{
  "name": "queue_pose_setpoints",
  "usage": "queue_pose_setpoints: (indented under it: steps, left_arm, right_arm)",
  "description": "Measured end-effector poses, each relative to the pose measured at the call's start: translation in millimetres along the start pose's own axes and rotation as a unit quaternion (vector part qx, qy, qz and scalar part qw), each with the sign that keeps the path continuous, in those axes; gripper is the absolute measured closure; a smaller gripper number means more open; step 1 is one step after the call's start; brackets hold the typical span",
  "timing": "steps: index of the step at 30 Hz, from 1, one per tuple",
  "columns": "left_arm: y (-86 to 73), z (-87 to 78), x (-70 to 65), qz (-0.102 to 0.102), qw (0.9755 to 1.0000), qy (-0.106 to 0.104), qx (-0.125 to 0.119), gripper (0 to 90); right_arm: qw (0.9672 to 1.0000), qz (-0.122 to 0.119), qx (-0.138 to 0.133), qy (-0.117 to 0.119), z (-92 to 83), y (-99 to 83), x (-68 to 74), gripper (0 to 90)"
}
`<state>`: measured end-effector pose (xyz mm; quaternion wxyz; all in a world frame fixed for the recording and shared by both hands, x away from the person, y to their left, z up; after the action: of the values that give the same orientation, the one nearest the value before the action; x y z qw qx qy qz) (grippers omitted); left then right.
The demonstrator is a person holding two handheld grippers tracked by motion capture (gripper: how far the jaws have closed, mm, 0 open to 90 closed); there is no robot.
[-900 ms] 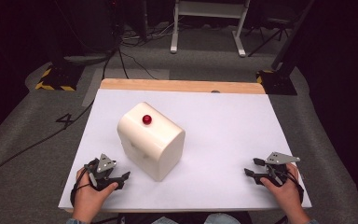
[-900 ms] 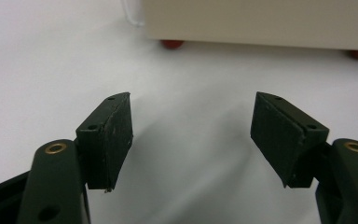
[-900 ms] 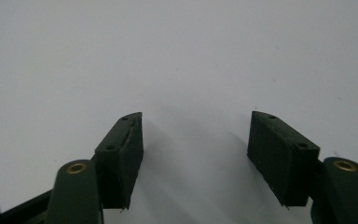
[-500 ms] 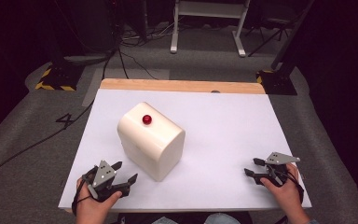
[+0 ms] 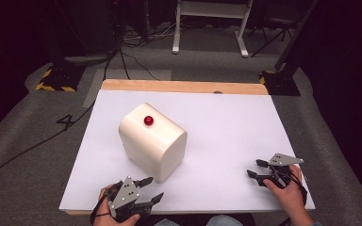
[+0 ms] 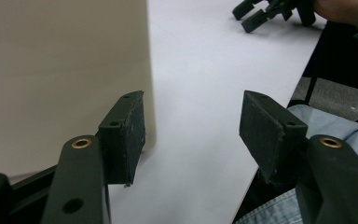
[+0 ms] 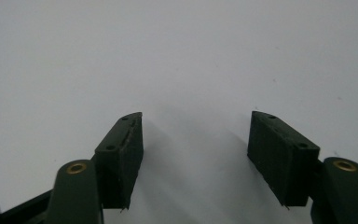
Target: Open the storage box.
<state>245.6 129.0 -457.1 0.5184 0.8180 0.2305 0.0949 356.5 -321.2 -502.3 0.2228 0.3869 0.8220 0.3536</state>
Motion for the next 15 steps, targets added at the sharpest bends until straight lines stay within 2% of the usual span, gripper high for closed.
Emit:
queue_pose_setpoints:
  steps: [3,4,5,8,10,11,13,15]
  left_arm:
    - [-0.1,10.4,4.6,0.001,0.9999,-0.014,0.001,45.4]
    - [-0.6,15.2,9.0,0.0,0.9997,-0.025,0.008,47.6]
    - [-0.6,15.2,9.0,0.0,0.9997,-0.025,0.008,50.3]
    - [0.4,21.5,12.3,-0.004,0.9987,-0.051,-0.001,51.6]
    - [2.5,26.2,14.0,0.001,0.9985,-0.054,0.005,52.2]
    - [4.0,27.3,15.6,0.0,0.9985,-0.055,0.005,55.3]
    - [7.7,32.2,22.4,-0.01,0.9971,-0.075,-0.001,57.4]
    - [9.8,37.9,24.6,-0.012,0.9969,-0.078,-0.005,58.5]
  right_arm:
    - [1.0,0.0,-0.001,0.0,0.0,-0.1,0.2,36.4]
    - [1.0,0.0,-0.001,0.0,0.0,-0.1,0.2,36.4]
    - [1.0,0.0,-0.001,0.0,0.0,-0.1,0.2,36.4]
    - [1.0,-0.001,-0.001,0.0,0.0,-0.2,0.3,36.4]
    - [1.0,0.0,-0.001,0.0,0.0,-0.2,0.3,36.4]
    - [1.0,-0.001,-0.001,0.0,0.0,-0.2,0.3,36.4]
    - [1.0,0.0,-0.002,0.0,-0.1,-0.2,0.4,36.4]
    - [1.0,-0.001,-0.002,0.0,-0.1,-0.3,0.4,36.4]
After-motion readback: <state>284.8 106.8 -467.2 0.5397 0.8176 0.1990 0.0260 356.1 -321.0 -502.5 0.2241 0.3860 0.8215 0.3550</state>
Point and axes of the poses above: each handheld gripper's, and its own axes: z roughly forward along the jaws, y roughly out of its top, x roughly to its left, the point moved 3 cm from there along z, roughly forward along the jaws, and after that the axes turned 8 degrees about -y, right-handed, at the moved point
